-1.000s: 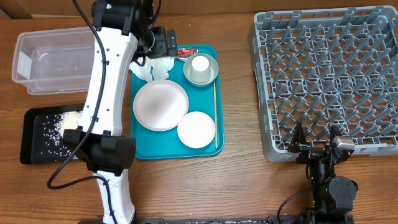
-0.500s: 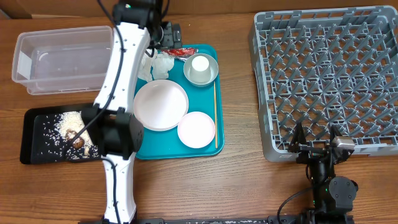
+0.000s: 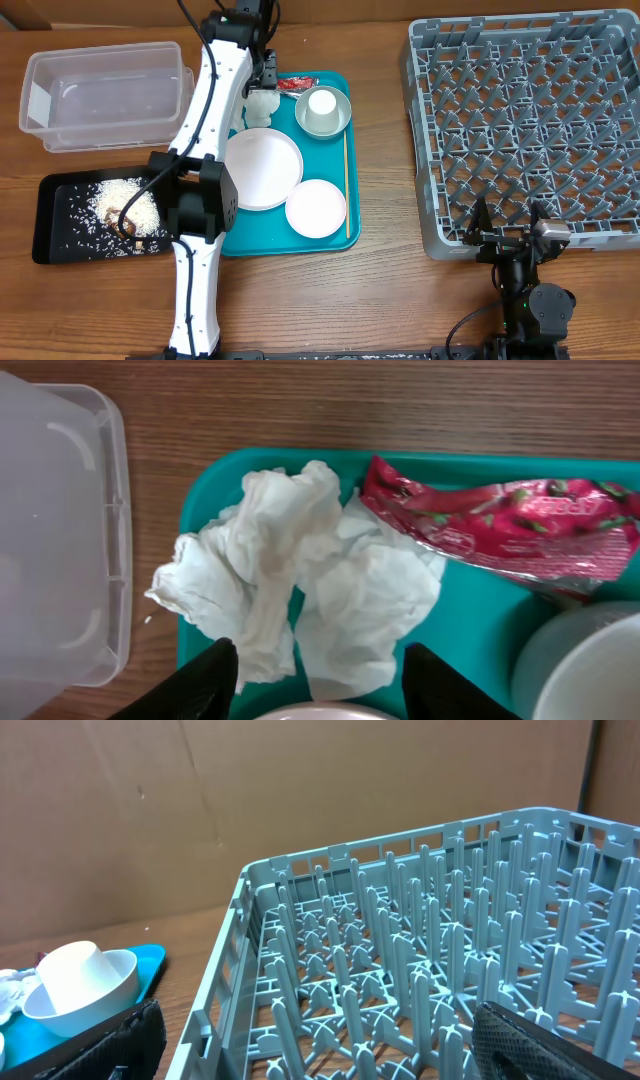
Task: Sort waste into correct bins and load items into the dishwasher
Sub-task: 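Reach the left gripper down and grasp the crumpled white tissues, then carry the tissues left and drop them into the clear plastic bin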
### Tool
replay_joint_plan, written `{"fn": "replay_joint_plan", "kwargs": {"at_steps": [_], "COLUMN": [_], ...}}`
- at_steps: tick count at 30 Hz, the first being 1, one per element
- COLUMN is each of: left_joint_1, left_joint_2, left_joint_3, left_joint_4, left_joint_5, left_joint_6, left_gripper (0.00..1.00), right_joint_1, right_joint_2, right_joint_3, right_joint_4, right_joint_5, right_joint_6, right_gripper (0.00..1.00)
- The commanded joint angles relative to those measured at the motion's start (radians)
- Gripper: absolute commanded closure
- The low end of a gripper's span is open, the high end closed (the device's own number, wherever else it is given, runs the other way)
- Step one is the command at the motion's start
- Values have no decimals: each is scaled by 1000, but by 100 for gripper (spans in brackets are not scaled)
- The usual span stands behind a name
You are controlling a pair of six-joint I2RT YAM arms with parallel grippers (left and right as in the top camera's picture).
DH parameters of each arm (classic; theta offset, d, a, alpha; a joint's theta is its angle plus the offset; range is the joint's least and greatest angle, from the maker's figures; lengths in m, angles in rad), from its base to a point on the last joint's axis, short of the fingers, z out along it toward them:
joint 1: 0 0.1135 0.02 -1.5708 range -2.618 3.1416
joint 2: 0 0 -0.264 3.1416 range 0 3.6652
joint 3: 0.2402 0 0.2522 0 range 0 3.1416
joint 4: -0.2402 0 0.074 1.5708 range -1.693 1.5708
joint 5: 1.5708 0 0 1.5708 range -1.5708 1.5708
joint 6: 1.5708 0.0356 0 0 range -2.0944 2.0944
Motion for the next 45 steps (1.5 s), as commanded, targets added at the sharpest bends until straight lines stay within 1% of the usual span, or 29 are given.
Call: {"fn": "replay_joint_plan", "kwargs": {"at_steps": [1,3,9,13,16,17,26,28,29,30,32,33,34,35,38,41,45], "left_joint_1": [21,29,52,60,61,61,61,61,61,61,63,63,63,63,62,62,62], "left_joint_2": [48,61,101,119,125,127,158,167,168,168,167,166,163,160,143,109,49], "left_joint_3": [3,3,3,2,2,2,-5,-5,-5,-5,-5,-2,0,1,26,74,184], "left_joint_4": [-3,-14,-53,-64,-66,-66,-85,-90,-94,-95,-95,-97,-101,-104,-126,-143,-154], "left_joint_5": [-64,-84,-82,-76,-76,-71,6,7,6,6,-5,-17,-37,-56,-84,-80,-72], "left_joint_6": [1,1,1,2,9,9,12,12,12,12,12,12,12,12,12,10,-27], "left_gripper": [44,44,44,46,49,51,51,53,55,62,71,77,85,90,96,96,96], "right_joint_1": [-1,-2,-2,-2,-2,-2,-2,-2,-2,-2,-2,-1,-2,-1,-2,-2,-2], "right_joint_2": [-9,-9,-9,-9,-9,-9,-9,-9,-9,-9,-9,-9,-9,-9,-9,-9,-9], "right_joint_3": [-10,-10,-10,-10,-10,-10,-10,-10,-10,-10,-10,-10,-10,-10,-10,-10,-10], "right_joint_4": [6,6,6,6,6,6,6,6,6,6,6,6,6,6,6,6,6], "right_joint_5": [-5,-5,-5,-5,-5,-5,-5,-5,-5,-5,-5,-5,-5,-5,-5,-5,-5], "right_joint_6": [0,0,0,0,0,0,0,0,0,0,0,0,0,0,0,0,0], "right_gripper": [0,0,0,0,0,0,0,0,0,0,0,0,0,0,0,0,0]}}
